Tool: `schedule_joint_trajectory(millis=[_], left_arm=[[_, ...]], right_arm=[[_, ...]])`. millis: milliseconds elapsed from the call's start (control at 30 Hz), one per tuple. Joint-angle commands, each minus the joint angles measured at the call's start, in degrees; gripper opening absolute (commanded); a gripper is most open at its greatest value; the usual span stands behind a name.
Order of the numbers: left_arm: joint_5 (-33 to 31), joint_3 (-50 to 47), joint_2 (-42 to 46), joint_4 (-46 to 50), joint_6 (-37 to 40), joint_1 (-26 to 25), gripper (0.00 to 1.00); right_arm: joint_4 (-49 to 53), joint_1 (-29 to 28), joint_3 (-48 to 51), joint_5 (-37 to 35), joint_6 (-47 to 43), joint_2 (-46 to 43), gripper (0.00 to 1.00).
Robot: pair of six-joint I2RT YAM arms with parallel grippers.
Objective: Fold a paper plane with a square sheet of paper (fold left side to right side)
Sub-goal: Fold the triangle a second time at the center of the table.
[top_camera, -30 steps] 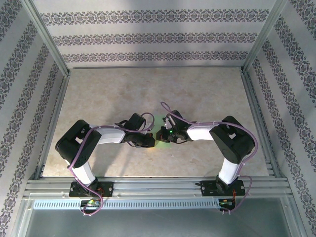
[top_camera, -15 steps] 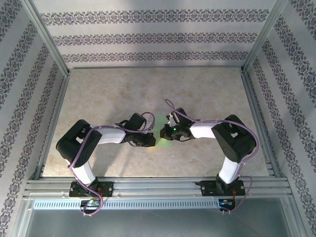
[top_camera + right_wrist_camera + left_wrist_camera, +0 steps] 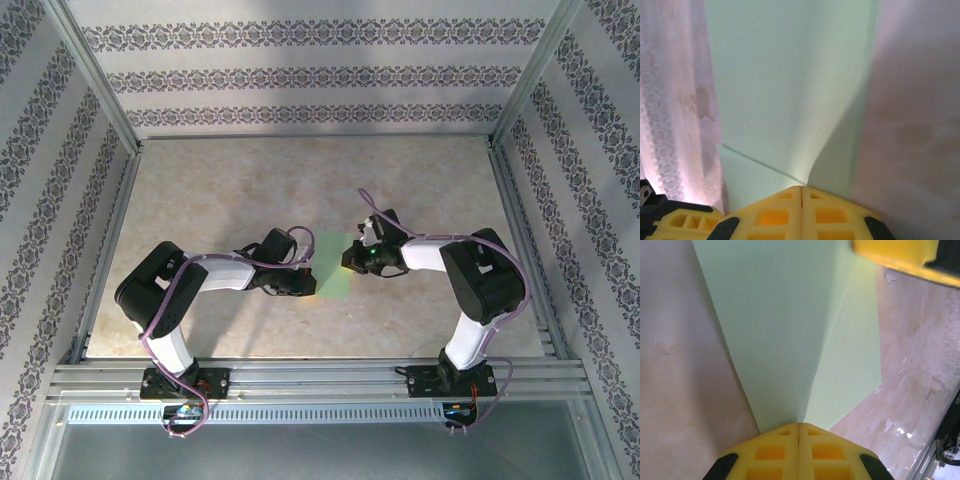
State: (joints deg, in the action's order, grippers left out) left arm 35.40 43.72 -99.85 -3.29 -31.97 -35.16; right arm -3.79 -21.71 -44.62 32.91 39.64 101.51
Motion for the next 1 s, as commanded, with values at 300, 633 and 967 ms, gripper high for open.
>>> schedule_joint_trajectory(millis=[300,633,967], left_arm=[[-1.91,-1.40,-1.80,5.41,0.33,-0.45,0.05],[-1.59,-0.68,-1.29,5.30,0.08,-0.44,0.05],[-0.86,0.53,-1.15,5.25,-0.11,-0.48,0.06]], right_arm=[[8.44,7.42,-1.84,-5.15,-5.03,-5.79,0.00],[0.95,-2.72,-0.36,-1.59,3.39,-6.63,0.00],[-1.26,-4.59,-1.25,-2.13,3.91,0.62,0.00]])
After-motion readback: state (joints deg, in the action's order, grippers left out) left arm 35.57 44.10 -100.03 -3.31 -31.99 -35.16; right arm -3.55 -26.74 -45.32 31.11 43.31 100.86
